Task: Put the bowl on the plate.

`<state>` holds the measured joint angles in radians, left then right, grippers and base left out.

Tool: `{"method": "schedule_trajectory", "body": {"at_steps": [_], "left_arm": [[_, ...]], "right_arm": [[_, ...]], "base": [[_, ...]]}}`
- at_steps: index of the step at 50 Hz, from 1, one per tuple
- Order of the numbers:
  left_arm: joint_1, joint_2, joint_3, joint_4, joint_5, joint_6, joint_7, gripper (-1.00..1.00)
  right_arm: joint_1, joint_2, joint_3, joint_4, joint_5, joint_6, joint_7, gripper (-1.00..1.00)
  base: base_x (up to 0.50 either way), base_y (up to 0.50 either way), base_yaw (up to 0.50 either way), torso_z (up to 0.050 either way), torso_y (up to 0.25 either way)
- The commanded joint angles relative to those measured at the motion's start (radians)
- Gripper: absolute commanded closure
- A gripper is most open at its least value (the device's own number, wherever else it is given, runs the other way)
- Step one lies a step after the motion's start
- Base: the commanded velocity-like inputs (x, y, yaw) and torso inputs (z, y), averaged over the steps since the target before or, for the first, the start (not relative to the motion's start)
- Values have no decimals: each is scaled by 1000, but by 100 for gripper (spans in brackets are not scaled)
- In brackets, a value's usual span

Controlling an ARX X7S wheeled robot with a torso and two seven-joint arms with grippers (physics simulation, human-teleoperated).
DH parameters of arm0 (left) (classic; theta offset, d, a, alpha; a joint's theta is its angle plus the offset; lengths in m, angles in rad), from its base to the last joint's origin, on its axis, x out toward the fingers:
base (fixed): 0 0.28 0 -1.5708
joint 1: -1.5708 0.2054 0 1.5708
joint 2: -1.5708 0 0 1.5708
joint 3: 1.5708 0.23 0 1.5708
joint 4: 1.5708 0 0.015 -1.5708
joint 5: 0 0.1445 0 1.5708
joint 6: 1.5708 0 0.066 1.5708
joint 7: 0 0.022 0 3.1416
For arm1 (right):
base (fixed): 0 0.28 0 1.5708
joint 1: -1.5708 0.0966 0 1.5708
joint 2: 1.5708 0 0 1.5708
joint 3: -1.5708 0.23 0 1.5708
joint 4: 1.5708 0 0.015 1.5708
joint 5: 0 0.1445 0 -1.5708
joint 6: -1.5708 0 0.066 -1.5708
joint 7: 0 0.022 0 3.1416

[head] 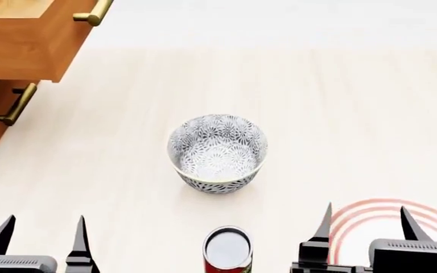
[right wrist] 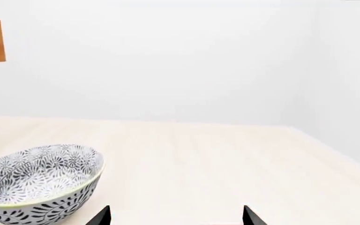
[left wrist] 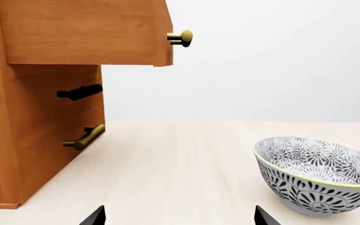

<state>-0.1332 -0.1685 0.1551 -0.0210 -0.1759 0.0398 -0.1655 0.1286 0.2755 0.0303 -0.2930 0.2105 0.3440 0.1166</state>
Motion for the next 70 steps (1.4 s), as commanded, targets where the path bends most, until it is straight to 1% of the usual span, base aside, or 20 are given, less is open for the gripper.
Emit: {"method": "schedule_trajectory", "body": {"at_steps": [1,35,48,53,59,60,62,70], "left_arm": [[-1,-6,5,1,-7,-1,-8,-100],[-2,-21,19,-2,-24,10,-23,-100],[-4,-26,24,-1,-28,9,-32,-100],[-5,-30,22,2,-30,3,-38,-100],[-5,-35,17,6,-33,2,-46,-100],[-4,-36,17,3,-33,6,-48,-100],[-4,-37,16,4,-33,5,-50,-100],[-4,-39,12,-5,-37,9,-59,-100]], "right_arm": [[7,9,-7,-12,4,13,1,-100],[5,15,-13,-9,18,14,16,-100],[28,25,-22,-10,29,70,22,-100],[62,34,-31,-25,49,130,16,-100],[144,53,-60,-49,78,271,9,-100],[175,67,-82,-54,79,316,0,-100],[201,65,-79,-62,101,343,-10,-100],[353,98,-150,-73,139,546,-47,-100]], "base": [[148,0,0,0,0],[148,0,0,0,0],[74,0,0,0,0],[0,0,0,0,0],[0,0,0,0,0],[0,0,0,0,0],[0,0,0,0,0],[0,0,0,0,0]]}}
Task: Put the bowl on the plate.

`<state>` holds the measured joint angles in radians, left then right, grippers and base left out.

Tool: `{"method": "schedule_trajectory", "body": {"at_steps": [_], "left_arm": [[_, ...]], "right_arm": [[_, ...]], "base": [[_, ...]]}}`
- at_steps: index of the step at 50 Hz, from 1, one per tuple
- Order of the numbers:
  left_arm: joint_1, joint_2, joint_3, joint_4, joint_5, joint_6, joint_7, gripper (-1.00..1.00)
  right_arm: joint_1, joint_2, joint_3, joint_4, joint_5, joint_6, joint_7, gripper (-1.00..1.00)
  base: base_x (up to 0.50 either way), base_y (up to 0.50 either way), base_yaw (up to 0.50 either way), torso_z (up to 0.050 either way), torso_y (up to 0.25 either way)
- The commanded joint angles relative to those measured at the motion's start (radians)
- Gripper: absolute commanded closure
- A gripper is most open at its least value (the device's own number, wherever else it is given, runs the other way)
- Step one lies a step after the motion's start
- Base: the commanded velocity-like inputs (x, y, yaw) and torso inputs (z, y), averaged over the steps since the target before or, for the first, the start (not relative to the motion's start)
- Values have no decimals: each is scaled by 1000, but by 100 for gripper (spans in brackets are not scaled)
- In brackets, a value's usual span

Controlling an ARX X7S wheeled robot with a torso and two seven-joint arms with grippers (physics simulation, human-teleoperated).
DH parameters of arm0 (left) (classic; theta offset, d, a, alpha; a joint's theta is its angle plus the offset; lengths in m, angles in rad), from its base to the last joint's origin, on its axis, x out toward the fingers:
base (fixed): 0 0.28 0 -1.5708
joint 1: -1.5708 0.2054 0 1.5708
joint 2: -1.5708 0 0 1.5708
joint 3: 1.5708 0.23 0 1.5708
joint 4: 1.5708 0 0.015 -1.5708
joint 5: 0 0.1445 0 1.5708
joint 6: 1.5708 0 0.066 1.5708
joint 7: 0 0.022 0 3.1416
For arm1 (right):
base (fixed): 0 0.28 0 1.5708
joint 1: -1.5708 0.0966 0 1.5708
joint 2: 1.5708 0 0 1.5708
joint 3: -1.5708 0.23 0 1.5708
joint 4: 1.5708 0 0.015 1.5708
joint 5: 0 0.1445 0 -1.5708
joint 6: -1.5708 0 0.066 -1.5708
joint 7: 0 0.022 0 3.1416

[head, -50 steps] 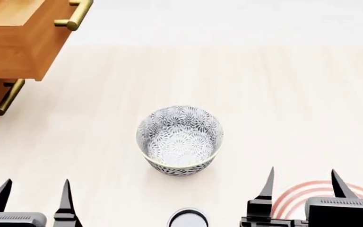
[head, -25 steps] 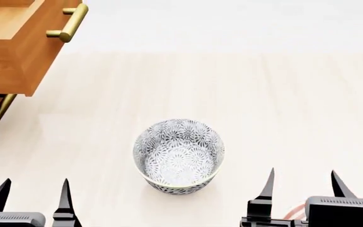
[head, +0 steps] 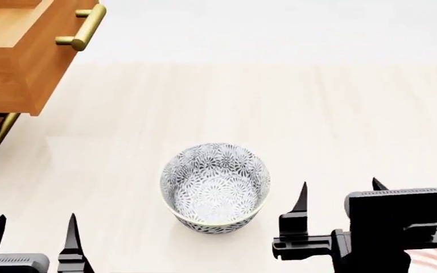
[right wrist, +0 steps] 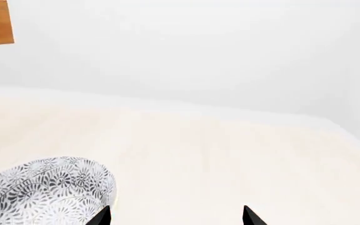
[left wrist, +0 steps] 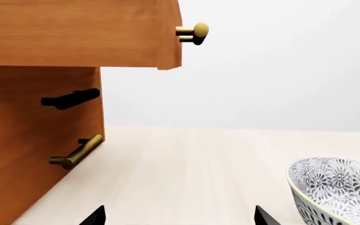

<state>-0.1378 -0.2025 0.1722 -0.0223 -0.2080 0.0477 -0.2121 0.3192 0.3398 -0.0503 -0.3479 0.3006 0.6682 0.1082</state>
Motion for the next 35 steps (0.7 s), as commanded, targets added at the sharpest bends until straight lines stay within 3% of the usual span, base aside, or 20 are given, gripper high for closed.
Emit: {"method": "schedule_trajectory", "body": {"at_steps": [1,18,35], "left_arm": [[0,-6,-6,-6,-6,4,-13,-100],[-1,-18,-14,9,-16,-1,-30,-100],[1,-27,-17,21,-22,-1,-45,-100]], "right_arm": [[181,35,-77,-12,55,236,-48,-100],[561,11,-211,277,170,425,-275,-100],[816,-18,-395,567,103,379,-424,-100]], "base": [[0,0,0,0,0],[0,0,0,0,0],[0,0,0,0,0]]}}
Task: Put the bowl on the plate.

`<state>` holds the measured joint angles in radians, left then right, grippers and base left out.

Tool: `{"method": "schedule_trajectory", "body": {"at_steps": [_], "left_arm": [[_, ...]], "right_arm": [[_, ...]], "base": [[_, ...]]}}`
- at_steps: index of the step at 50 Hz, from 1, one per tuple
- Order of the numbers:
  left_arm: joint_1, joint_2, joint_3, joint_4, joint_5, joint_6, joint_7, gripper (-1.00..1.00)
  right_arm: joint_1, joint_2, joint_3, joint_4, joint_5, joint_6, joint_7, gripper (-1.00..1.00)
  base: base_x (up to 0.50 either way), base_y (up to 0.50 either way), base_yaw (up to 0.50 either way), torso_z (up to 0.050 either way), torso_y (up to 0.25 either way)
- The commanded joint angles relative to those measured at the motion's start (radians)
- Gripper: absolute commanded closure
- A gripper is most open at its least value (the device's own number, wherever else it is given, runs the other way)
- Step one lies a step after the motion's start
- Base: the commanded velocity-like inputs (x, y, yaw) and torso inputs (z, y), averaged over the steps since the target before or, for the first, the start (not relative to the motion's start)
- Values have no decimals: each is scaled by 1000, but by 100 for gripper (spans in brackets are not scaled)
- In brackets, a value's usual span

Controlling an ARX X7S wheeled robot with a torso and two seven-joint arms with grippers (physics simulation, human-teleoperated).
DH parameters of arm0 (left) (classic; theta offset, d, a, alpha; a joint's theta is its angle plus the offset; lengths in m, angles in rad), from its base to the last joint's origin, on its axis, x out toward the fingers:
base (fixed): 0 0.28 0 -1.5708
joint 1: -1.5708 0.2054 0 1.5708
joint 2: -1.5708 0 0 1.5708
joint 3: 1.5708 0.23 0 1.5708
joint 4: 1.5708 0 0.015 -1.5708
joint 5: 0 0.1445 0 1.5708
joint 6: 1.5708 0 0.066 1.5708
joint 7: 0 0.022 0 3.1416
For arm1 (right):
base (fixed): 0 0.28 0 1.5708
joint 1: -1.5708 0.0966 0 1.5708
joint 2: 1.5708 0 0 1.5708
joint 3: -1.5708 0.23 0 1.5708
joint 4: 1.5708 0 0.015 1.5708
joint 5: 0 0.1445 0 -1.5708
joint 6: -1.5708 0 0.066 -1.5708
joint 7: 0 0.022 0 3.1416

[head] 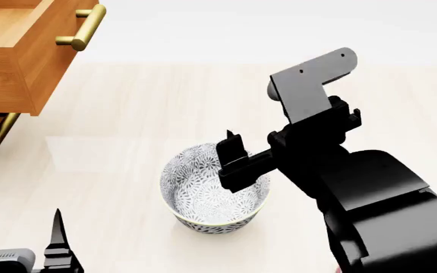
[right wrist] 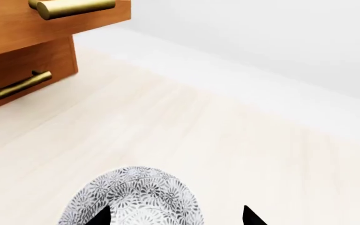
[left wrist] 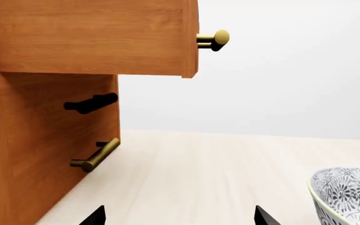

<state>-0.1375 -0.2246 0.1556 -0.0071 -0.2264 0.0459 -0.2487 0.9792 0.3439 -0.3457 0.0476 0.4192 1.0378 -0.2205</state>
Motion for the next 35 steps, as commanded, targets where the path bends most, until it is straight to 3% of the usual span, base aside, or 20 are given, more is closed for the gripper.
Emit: {"method": "schedule_trajectory", "body": {"at_steps": [1,8,24,35], "left_arm": [[1,-6,-1,13,-5,-4,-10,-100],[2,-8,-1,5,-12,5,-9,-100],[-6,-9,-1,-19,-30,21,-2,-100],[-8,-12,0,-28,-42,28,2,-100]], "right_arm": [[172,-29,-112,197,-19,9,-105,-100],[208,-71,-153,241,-27,47,-104,-100],[179,-110,-225,122,-10,202,-55,-100],[154,-111,-205,72,3,242,-21,-100]], "base": [[0,0,0,0,0],[0,0,0,0,0],[0,0,0,0,0],[0,0,0,0,0]]}}
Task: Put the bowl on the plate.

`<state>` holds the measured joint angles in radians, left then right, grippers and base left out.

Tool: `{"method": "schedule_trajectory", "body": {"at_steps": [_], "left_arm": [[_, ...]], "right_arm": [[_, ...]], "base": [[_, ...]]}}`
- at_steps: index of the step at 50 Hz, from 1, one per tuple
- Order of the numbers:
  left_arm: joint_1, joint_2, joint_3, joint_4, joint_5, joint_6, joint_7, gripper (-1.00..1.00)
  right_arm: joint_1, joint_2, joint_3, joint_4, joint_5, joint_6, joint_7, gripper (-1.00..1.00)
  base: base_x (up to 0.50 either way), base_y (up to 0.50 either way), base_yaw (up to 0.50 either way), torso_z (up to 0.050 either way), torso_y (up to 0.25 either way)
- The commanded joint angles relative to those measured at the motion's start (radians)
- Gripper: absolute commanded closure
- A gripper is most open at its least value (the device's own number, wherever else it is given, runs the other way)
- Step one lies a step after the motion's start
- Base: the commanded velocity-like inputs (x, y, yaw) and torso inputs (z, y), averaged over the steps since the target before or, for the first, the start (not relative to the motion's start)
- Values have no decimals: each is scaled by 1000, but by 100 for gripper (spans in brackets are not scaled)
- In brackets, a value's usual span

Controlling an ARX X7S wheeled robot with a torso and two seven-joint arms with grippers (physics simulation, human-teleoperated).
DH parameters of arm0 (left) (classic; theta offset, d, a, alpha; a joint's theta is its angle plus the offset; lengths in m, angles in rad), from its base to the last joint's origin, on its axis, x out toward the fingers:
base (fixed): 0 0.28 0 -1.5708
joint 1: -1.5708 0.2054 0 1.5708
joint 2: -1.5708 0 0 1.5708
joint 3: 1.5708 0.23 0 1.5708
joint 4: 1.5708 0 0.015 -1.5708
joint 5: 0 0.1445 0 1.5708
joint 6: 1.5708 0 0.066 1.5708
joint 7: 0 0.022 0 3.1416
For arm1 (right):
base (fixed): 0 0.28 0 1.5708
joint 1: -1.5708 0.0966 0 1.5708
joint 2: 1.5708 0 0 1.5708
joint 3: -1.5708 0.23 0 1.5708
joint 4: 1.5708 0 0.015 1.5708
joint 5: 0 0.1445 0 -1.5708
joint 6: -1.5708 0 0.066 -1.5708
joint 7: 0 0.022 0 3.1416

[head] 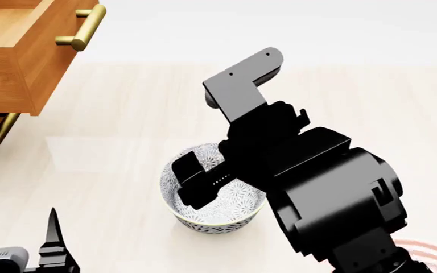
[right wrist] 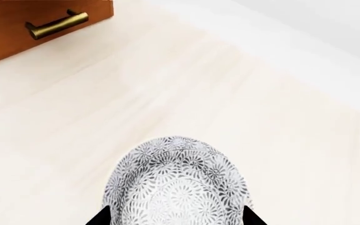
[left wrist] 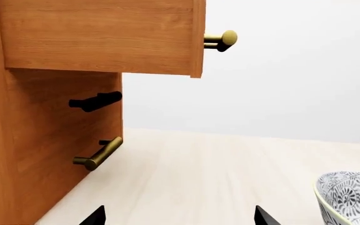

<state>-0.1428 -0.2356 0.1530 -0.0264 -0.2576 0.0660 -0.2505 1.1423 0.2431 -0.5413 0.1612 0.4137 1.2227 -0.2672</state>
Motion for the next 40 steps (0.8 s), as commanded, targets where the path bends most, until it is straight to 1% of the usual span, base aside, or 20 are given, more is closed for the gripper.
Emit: {"method": "schedule_trajectory", "body": {"at_steps": [1,19,31,40], "left_arm": [[-2,-1,3,-10,-11,11,5,-100],[8,-13,0,7,-24,10,-2,-100],[7,-16,4,12,-28,10,-6,-100],[7,-20,4,11,-33,12,-8,-100]], "right_arm": [[-8,-10,-18,-42,7,57,25,-100],[24,-62,-96,53,-5,-11,-14,-100],[46,-103,-127,228,-27,-127,-53,-100],[57,-132,-146,330,-34,-183,-76,-100]], "base": [[0,0,0,0,0],[0,0,0,0,0],[0,0,0,0,0],[0,0,0,0,0]]}}
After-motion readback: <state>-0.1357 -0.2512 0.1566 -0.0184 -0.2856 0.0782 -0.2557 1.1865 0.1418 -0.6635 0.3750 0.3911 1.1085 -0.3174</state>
